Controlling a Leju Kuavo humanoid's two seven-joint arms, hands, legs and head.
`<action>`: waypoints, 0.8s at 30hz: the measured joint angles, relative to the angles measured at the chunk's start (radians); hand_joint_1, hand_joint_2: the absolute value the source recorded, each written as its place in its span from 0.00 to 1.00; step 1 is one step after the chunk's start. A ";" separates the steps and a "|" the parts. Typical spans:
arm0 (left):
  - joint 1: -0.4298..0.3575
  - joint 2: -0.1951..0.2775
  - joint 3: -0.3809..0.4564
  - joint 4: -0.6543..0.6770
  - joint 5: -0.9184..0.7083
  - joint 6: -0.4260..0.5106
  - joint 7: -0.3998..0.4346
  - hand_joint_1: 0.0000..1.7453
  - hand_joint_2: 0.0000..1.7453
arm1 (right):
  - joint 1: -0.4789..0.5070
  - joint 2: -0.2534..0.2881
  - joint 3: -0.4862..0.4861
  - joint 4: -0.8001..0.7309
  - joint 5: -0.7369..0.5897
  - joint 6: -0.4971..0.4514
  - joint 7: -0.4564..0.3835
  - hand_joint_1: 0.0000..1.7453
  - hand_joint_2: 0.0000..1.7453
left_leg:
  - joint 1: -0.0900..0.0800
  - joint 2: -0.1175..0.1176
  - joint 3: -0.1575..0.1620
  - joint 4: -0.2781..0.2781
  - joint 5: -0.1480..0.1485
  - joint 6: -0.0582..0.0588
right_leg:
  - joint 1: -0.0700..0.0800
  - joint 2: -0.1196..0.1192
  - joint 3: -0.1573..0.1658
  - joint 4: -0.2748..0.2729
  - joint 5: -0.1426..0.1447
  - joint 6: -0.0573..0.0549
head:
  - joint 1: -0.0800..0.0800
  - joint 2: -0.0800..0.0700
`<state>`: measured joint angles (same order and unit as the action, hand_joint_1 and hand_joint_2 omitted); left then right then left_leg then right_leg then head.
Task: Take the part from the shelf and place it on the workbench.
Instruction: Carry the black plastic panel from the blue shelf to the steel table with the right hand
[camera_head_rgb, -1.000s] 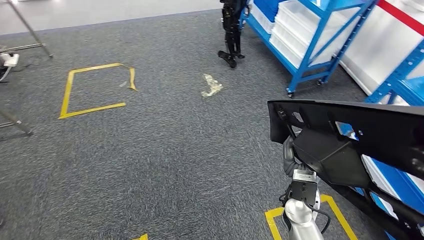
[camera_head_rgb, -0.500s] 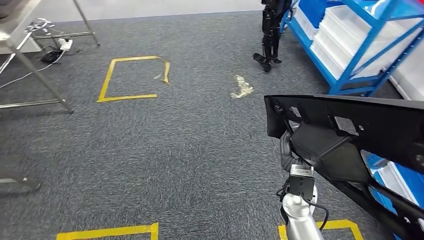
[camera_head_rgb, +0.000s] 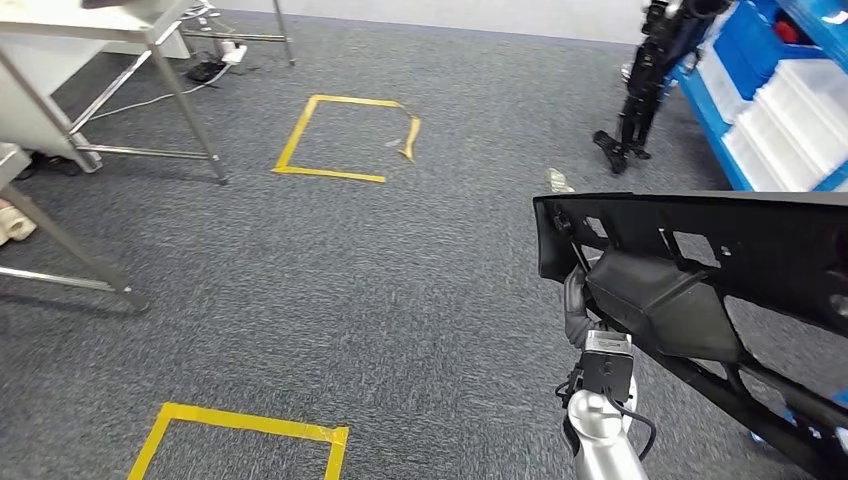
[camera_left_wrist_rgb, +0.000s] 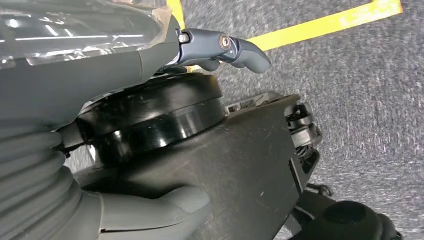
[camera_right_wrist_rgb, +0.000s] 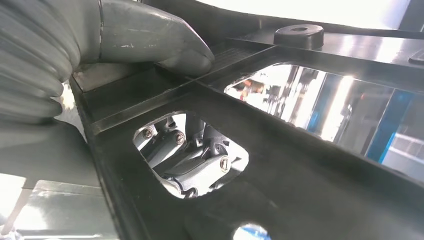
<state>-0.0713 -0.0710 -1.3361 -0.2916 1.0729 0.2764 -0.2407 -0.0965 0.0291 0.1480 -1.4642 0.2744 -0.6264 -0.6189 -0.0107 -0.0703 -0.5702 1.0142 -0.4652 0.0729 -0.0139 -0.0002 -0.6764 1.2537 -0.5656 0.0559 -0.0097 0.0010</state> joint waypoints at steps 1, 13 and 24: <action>-0.002 -0.002 0.000 0.005 0.000 -0.006 0.000 0.00 1.00 | -0.001 0.000 0.000 0.000 0.000 0.000 0.000 1.00 1.00 | 0.001 -0.016 0.002 0.001 -0.001 -0.002 | -0.003 0.013 0.032 -0.076 0.035 0.010 | 0.000 0.000; -0.014 -0.022 0.019 0.051 0.037 0.033 -0.034 0.00 1.00 | 0.010 0.010 -0.012 -0.012 0.025 0.019 0.013 1.00 1.00 | 0.001 0.051 -0.134 0.277 -0.137 -0.055 | -0.006 -0.037 0.116 -0.243 0.090 -0.046 | -0.012 0.000; -0.007 -0.037 0.045 0.062 0.052 0.107 -0.038 0.00 1.00 | 0.017 0.006 -0.034 -0.050 0.016 0.045 0.017 1.00 1.00 | -0.009 0.113 -0.014 0.003 -0.003 -0.007 | 0.013 -0.096 0.112 -0.202 0.049 -0.017 | -0.007 0.000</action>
<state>-0.0786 -0.1080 -1.2913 -0.2300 1.1251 0.3836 -0.2787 -0.0790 0.0347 0.1140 -1.5147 0.2901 -0.5810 -0.6017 -0.0196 0.0430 -0.5841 1.0167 -0.4679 0.0658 -0.0005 -0.0964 -0.5649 1.0517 -0.5161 0.0391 -0.0166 0.0011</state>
